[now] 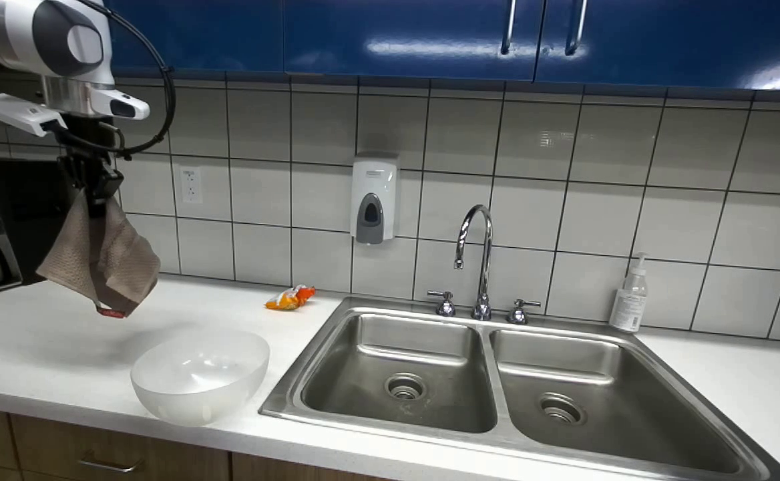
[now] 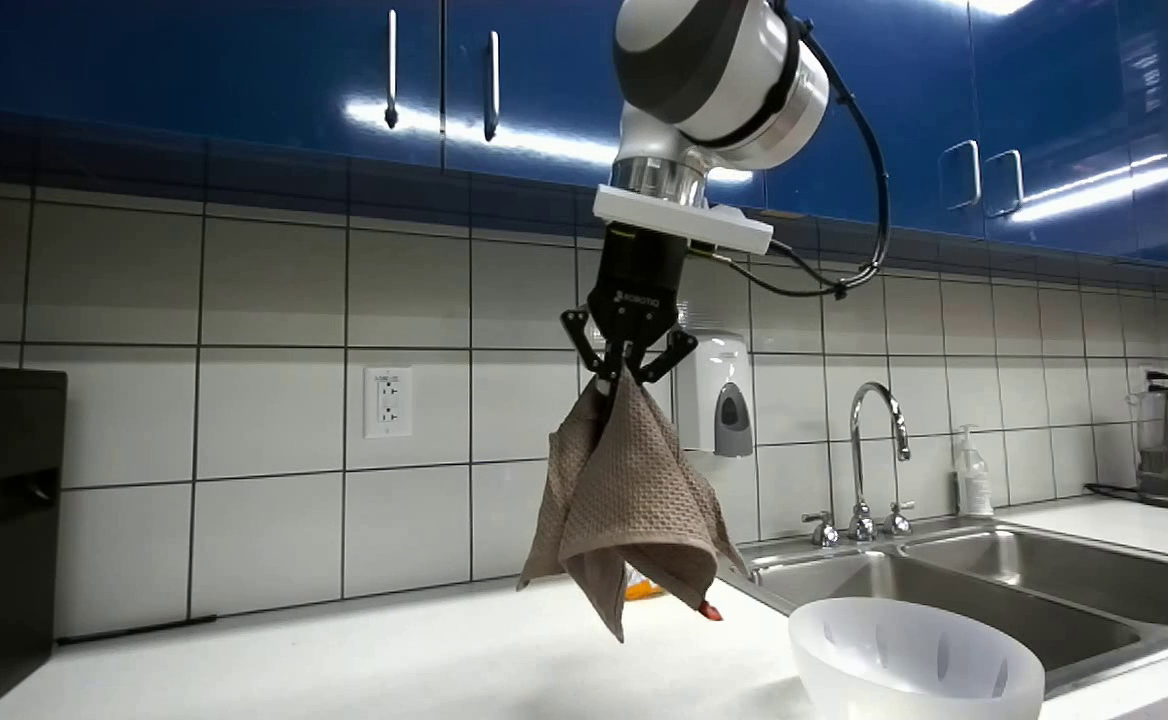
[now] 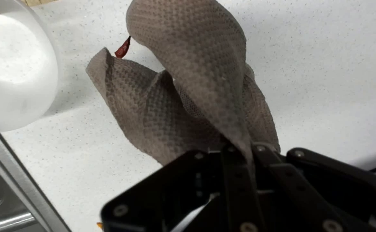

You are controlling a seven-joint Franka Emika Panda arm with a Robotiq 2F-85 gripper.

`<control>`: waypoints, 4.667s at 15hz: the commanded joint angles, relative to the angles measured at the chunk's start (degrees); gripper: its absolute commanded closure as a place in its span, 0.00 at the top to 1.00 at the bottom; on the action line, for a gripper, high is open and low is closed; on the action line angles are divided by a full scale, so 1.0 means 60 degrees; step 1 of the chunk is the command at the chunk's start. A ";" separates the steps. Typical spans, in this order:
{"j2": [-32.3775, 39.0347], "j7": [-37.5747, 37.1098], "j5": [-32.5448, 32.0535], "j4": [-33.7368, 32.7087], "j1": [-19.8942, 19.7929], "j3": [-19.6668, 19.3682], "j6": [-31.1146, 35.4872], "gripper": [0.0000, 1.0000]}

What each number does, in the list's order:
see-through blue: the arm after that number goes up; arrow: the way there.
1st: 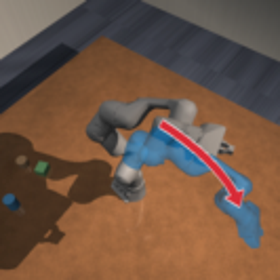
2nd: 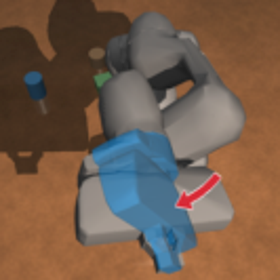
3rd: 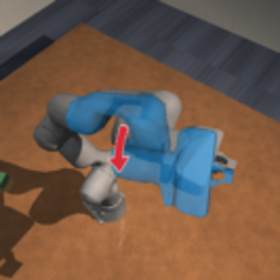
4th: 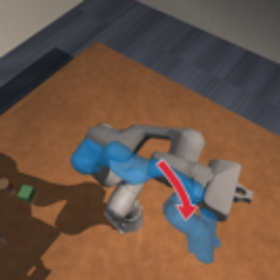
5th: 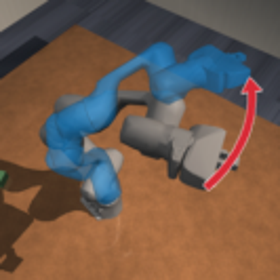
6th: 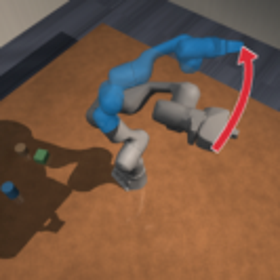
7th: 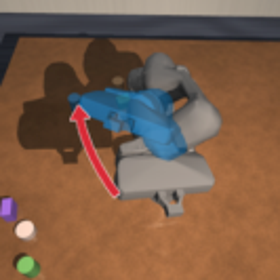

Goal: Put the towel in the bowl

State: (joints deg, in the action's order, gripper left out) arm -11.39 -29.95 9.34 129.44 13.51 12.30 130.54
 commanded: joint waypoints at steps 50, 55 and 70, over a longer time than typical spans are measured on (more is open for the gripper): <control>-0.1189 -0.1903 -0.1559 0.1983 -0.2807 -0.0494 -0.2094 0.01; -0.0176 -0.2505 -0.1856 0.1439 -0.2714 -0.0551 -0.2018 0.01; 0.1107 -0.3597 -0.2387 0.0833 -0.2006 -0.0673 -0.1371 0.72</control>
State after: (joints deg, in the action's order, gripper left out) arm -5.23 -50.09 -3.86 135.34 -0.14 8.71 122.13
